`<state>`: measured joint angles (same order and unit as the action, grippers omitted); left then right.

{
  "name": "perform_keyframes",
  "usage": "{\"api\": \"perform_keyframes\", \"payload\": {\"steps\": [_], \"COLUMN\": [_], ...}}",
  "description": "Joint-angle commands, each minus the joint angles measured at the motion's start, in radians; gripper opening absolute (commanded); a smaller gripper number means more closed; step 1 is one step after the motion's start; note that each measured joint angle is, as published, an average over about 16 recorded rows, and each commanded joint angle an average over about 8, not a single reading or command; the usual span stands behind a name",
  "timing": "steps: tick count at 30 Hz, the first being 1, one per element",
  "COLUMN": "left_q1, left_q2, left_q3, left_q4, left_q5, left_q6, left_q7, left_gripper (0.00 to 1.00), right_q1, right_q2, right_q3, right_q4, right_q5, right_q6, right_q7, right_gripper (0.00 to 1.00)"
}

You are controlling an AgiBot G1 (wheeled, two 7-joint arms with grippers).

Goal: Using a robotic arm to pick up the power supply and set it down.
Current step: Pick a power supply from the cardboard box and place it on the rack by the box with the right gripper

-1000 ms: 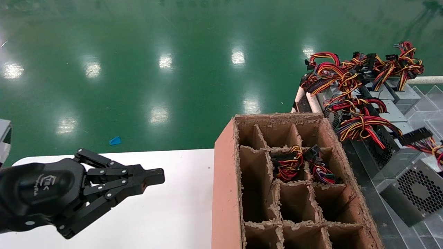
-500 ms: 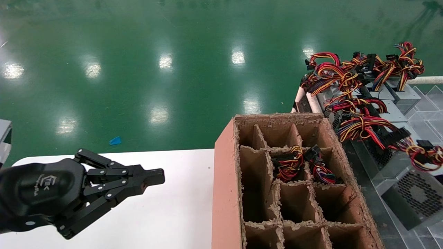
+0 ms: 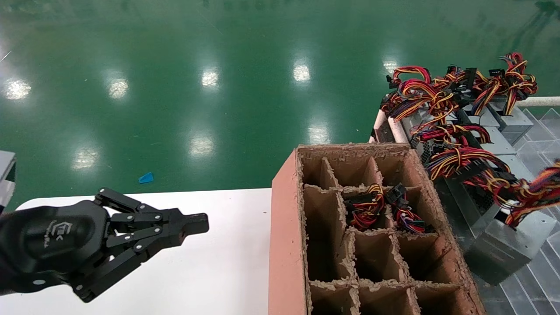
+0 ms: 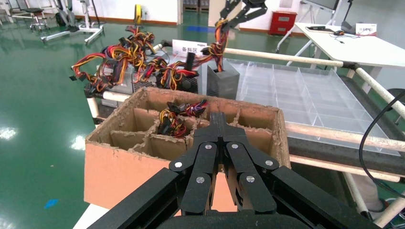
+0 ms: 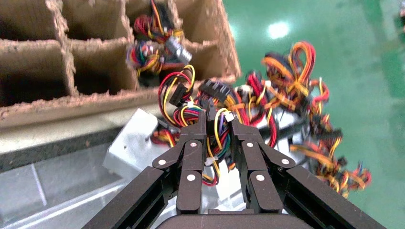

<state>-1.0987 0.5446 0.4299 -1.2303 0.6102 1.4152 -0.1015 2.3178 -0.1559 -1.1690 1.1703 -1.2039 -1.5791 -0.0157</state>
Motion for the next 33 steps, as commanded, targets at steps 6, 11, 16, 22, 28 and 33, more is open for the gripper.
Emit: {"api": "perform_keyframes", "payload": {"steps": [6, 11, 16, 22, 28, 33], "left_q1": [0.0, 0.0, 0.0, 0.0, 0.0, 0.0], "left_q2": [0.0, 0.0, 0.0, 0.0, 0.0, 0.0], "left_q3": [0.0, 0.0, 0.0, 0.0, 0.0, 0.0], "left_q4": [0.0, 0.0, 0.0, 0.0, 0.0, 0.0], "left_q5": [0.0, 0.0, 0.0, 0.0, 0.0, 0.0], "left_q6": [0.0, 0.0, 0.0, 0.0, 0.0, 0.0], "left_q7": [0.0, 0.0, 0.0, 0.0, 0.0, 0.0], "left_gripper": [0.0, 0.0, 0.0, 0.0, 0.0, 0.0], "right_q1": [0.0, -0.002, -0.007, -0.008, -0.015, -0.014], "right_q2": [-0.04, -0.063, -0.084, -0.1, -0.112, -0.12], "right_q3": [-0.024, -0.036, -0.045, -0.053, -0.058, -0.054], "right_q4": [-0.028, -0.06, -0.091, -0.119, -0.154, -0.177], "right_q5": [0.021, 0.033, 0.044, 0.047, 0.055, 0.064], "right_q6": [0.008, 0.014, 0.019, 0.025, 0.034, 0.042], "right_q7": [-0.03, -0.056, -0.086, -0.113, -0.141, -0.171], "right_gripper": [0.0, 0.0, 0.0, 0.0, 0.0, 0.0]}}
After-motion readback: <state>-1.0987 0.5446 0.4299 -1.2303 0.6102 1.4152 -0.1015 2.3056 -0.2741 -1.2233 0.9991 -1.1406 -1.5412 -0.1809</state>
